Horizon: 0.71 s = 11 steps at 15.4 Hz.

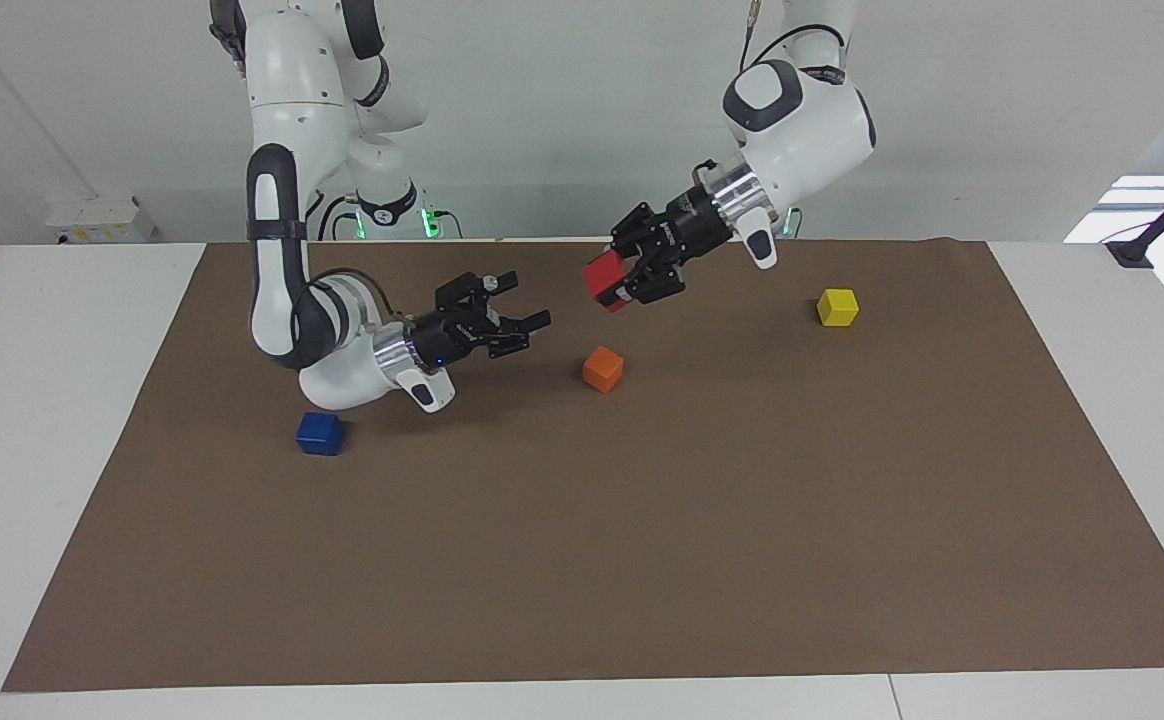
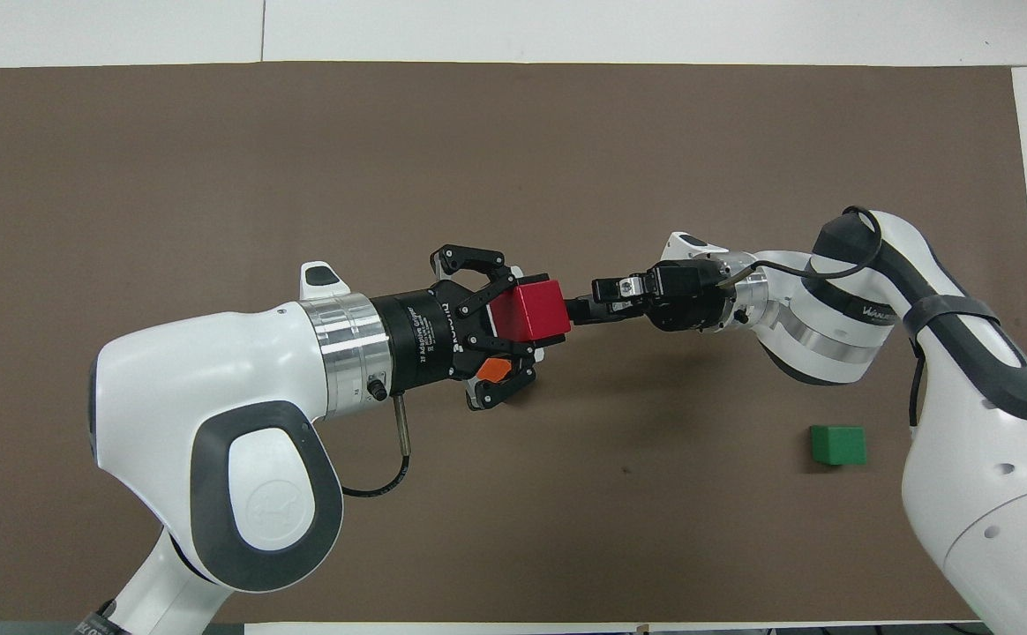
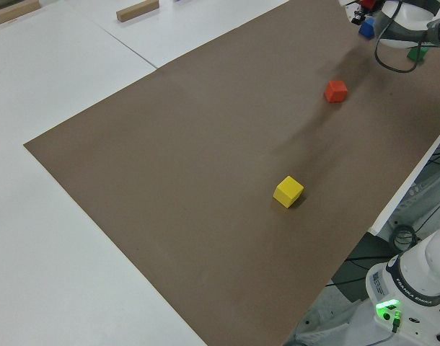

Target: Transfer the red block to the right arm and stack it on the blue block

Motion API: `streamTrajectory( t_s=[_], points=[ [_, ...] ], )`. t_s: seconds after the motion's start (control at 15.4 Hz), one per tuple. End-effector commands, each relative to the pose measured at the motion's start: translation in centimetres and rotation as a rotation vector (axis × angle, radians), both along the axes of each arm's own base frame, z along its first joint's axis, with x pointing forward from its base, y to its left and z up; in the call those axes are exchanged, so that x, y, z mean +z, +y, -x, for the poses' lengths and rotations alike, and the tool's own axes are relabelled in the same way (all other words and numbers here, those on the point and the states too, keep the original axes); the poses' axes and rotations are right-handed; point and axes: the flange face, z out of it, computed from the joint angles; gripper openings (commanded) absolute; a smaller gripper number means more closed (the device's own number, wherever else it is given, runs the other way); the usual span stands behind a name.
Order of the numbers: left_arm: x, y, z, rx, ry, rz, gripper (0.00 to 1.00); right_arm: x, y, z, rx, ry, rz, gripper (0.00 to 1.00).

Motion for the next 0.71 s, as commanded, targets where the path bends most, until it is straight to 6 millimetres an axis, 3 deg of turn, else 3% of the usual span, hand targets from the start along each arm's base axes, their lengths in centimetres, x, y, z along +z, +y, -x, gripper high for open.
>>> streamTrajectory(
  t_s=[0.0, 0.45, 0.65],
  points=[
    [-0.2, 0.6, 0.6, 0.051, 0.019, 0.023, 0.00, -0.2, 0.1, 0.3, -0.037, -0.010, -0.007, 1.00],
    [-1.4, -1.7, 1.8, 0.105, 0.053, 0.066, 0.00, -0.5, 0.2, 0.2, -0.057, -0.011, 0.018, 1.00],
    [-1.4, -1.8, 1.9, 0.102, 0.039, 0.061, 0.00, -0.5, 0.4, 0.1, -0.058, -0.013, 0.021, 1.00]
  ],
)
